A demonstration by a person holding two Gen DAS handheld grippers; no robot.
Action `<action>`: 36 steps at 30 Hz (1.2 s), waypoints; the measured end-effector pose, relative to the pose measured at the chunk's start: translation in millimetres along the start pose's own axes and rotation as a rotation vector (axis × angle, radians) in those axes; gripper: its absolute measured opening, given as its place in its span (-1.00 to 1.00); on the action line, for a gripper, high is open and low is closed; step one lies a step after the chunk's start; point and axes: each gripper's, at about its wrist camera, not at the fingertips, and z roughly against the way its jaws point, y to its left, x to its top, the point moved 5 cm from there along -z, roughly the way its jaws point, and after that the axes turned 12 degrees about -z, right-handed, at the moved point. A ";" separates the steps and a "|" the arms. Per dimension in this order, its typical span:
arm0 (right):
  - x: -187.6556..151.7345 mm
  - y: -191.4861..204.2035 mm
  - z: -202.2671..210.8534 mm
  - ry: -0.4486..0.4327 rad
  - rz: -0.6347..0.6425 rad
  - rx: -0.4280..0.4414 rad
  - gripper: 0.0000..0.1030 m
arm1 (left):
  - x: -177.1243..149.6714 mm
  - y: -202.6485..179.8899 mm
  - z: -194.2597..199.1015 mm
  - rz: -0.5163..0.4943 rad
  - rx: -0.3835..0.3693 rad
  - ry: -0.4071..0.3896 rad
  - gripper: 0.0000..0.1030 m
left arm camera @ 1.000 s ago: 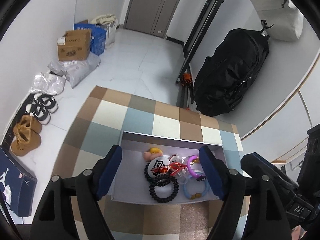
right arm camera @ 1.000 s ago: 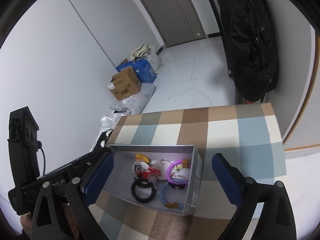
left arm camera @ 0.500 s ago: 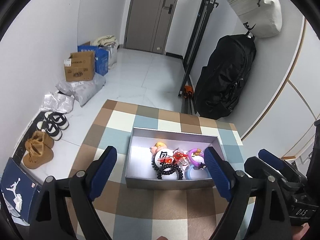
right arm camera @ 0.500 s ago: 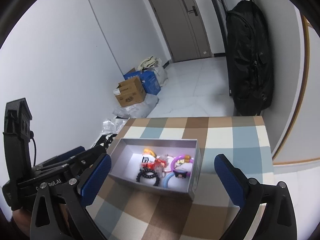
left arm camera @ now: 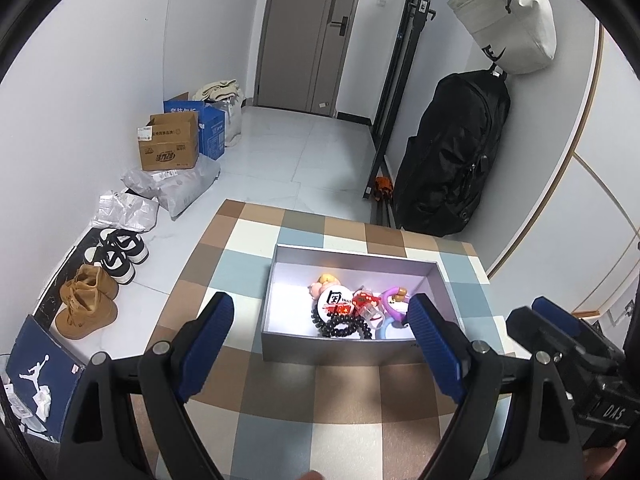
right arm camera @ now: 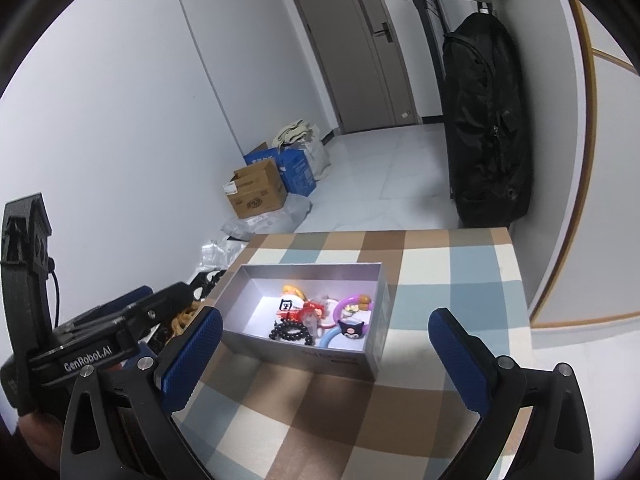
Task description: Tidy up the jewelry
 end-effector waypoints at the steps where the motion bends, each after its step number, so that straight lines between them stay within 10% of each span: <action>1: -0.1 -0.2 0.4 -0.001 -0.002 -0.001 1.00 | -0.7 -0.4 0.5 -0.002 0.005 0.000 0.66; 36: -5.4 -4.0 -5.2 0.032 -0.018 -0.020 1.00 | 0.8 -6.4 5.9 0.002 -0.019 -0.003 0.66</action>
